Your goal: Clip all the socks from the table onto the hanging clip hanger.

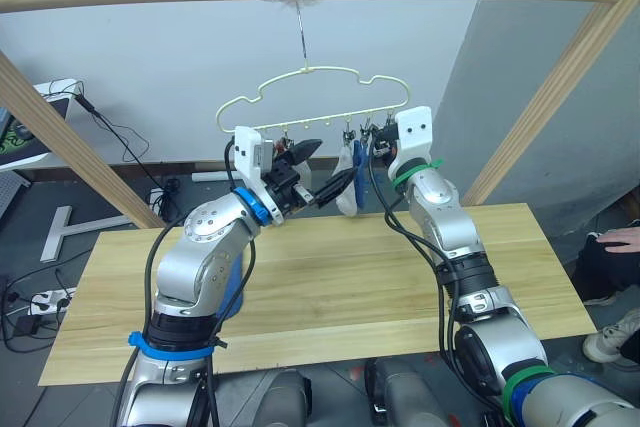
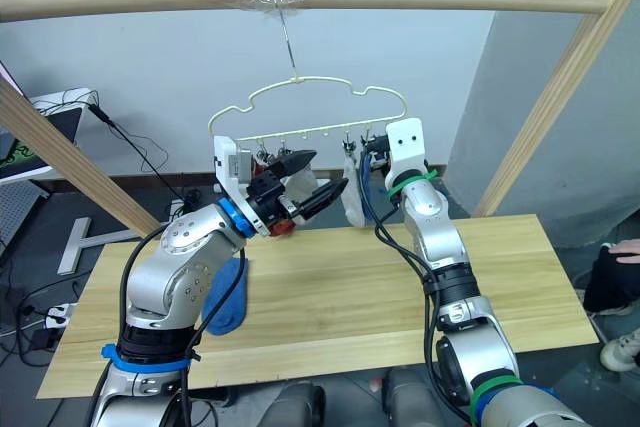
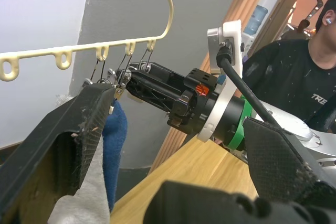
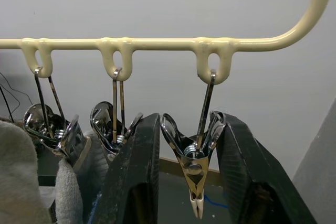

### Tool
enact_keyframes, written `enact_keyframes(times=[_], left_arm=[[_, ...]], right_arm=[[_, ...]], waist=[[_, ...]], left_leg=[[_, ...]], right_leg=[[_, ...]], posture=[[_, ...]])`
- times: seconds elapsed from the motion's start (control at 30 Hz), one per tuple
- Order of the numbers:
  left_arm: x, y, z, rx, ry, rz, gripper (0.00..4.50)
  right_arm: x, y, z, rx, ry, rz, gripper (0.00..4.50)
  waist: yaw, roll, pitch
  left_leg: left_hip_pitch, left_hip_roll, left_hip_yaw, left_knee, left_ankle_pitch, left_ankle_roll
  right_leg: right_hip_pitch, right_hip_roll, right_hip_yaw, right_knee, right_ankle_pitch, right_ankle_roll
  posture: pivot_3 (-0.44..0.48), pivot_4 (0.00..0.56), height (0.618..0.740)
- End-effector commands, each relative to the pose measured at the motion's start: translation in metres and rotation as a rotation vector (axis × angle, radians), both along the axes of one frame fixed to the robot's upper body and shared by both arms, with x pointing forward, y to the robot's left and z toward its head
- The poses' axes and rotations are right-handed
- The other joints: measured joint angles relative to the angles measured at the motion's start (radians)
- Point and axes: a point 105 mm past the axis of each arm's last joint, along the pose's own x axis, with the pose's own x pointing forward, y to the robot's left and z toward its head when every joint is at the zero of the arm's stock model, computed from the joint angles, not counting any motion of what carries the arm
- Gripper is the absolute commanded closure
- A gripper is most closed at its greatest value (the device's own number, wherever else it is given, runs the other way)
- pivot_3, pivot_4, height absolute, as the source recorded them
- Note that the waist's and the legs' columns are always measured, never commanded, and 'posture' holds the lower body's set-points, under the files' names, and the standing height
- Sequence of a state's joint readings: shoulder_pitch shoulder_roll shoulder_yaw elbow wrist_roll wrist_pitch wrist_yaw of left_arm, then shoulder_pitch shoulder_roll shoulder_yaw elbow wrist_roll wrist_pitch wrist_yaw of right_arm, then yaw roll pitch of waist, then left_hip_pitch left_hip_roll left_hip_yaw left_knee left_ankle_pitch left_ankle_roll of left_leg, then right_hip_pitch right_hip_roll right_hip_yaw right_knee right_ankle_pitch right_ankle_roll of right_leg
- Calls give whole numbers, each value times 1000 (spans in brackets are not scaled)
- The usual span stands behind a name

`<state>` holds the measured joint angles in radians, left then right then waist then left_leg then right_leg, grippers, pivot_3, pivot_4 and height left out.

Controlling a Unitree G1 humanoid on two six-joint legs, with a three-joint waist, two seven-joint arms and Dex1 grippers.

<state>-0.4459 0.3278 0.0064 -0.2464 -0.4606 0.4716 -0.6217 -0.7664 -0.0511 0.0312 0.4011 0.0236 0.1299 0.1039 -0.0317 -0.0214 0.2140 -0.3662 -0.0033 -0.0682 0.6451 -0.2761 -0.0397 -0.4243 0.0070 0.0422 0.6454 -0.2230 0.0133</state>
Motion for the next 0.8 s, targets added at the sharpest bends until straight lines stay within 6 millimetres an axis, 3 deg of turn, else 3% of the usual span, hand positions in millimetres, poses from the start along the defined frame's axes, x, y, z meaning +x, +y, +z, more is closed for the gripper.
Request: enact_keyframes(times=[0.03,0.8], left_arm=[[-6,-3,18,-7,-79,-18,0],[-4,-3,22,-13,-90,-11,0]], right_arm=[[0,2,24,19,-79,0,2965],[0,3,27,58,-72,13,2965]], waist=[[0,0,0],[0,0,0]], left_leg=[[0,0,0,0,0,0],[0,0,0,0,0,0]], right_leg=[[0,0,0,0,0,0],[0,0,0,0,3,-4]], posture=[[55,179,740],[55,181,740]])
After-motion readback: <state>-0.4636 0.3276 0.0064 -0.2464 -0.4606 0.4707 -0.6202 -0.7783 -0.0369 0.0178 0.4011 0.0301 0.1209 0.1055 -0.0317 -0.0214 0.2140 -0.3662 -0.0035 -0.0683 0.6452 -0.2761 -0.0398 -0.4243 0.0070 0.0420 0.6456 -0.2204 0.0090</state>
